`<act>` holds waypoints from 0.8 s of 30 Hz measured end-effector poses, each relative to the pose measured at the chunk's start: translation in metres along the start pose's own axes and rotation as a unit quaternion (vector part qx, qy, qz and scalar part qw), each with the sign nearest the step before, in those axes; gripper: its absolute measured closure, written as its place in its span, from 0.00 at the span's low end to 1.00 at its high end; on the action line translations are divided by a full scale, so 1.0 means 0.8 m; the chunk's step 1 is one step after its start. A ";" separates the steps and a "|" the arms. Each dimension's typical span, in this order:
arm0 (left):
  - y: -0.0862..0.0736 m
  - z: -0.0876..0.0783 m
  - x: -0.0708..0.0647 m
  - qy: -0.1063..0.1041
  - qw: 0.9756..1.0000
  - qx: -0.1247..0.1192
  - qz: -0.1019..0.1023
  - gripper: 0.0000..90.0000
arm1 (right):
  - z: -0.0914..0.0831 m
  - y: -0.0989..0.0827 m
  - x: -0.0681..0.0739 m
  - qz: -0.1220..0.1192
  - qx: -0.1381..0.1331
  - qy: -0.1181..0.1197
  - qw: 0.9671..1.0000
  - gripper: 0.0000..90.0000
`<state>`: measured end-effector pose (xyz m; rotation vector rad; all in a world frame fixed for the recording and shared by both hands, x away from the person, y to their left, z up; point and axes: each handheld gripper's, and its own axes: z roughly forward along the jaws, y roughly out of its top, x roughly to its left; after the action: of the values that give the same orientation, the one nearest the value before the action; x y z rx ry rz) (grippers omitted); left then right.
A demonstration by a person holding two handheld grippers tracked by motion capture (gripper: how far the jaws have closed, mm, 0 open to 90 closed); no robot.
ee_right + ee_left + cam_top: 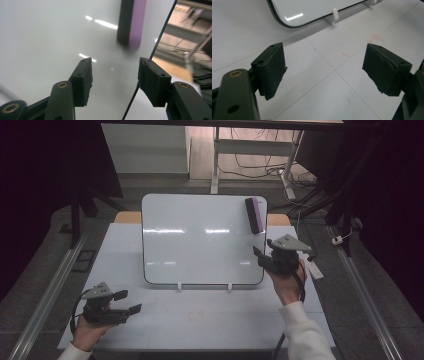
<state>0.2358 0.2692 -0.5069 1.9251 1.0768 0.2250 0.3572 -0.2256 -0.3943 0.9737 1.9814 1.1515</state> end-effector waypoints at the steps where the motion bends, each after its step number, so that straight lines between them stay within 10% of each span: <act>1: 0.000 0.000 0.000 0.000 1.000 0.000 0.000 0.21 | -0.005 -0.010 -0.001 -0.002 0.003 0.009 1.000 0.48; 13: 0.000 0.002 0.002 0.005 1.000 -0.002 0.004 0.21 | -0.042 -0.107 -0.003 -0.001 0.021 0.099 0.995 0.45; 24: 0.000 0.003 0.000 0.010 1.000 -0.001 0.009 0.21 | -0.042 -0.136 -0.006 -0.008 0.035 0.123 0.992 0.44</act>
<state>0.2371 0.2676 -0.5084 1.9340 1.0723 0.2550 0.3019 -0.2812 -0.4775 0.8835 2.2334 1.2514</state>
